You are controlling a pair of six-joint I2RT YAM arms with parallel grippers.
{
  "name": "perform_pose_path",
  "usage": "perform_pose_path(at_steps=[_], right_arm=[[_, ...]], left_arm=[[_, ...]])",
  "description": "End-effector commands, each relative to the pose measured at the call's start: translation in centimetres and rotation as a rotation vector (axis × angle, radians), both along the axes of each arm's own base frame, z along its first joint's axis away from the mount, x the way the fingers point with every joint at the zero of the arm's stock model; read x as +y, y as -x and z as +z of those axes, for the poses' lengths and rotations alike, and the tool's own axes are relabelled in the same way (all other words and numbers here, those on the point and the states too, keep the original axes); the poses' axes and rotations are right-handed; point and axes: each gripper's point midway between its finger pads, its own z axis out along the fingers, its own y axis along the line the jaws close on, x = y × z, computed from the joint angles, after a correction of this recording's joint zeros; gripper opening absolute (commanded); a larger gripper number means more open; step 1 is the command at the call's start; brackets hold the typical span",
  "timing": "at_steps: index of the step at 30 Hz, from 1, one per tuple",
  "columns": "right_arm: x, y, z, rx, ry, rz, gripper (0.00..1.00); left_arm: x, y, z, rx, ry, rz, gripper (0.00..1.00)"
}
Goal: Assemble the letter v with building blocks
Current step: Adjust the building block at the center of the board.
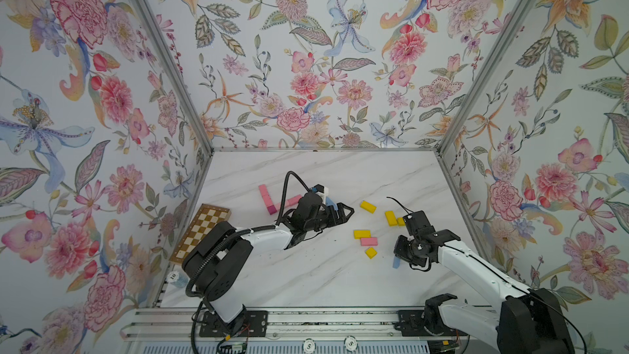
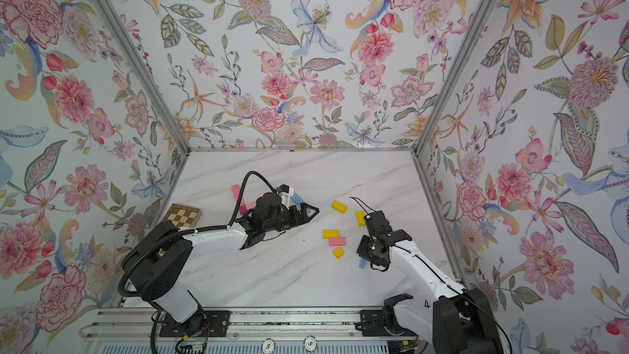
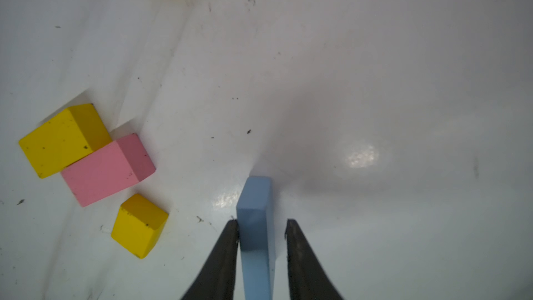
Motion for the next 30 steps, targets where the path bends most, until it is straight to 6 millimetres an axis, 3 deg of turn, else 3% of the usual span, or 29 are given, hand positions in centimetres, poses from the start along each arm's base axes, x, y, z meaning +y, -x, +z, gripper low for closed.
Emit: perform_pose_path(at_steps=[1, 10, 23, 30], right_arm=[[0.6, 0.9, -0.4, 0.038, -0.036, 0.008, 0.32], [1.8, 0.5, -0.8, 0.041, 0.067, 0.076, 0.25], [5.4, -1.9, 0.5, 0.022, 0.091, 0.153, 0.29], [7.9, -1.0, 0.2, 0.028, 0.068, 0.212, 0.27]], left_arm=[[-0.4, -0.1, 0.9, -0.034, 0.012, -0.008, 0.99], [-0.1, 0.1, 1.2, -0.042, 0.010, -0.007, 0.99], [1.3, 0.1, 1.4, -0.049, -0.001, 0.018, 0.99], [2.4, -0.5, 1.6, -0.052, 0.005, 0.040, 0.99]])
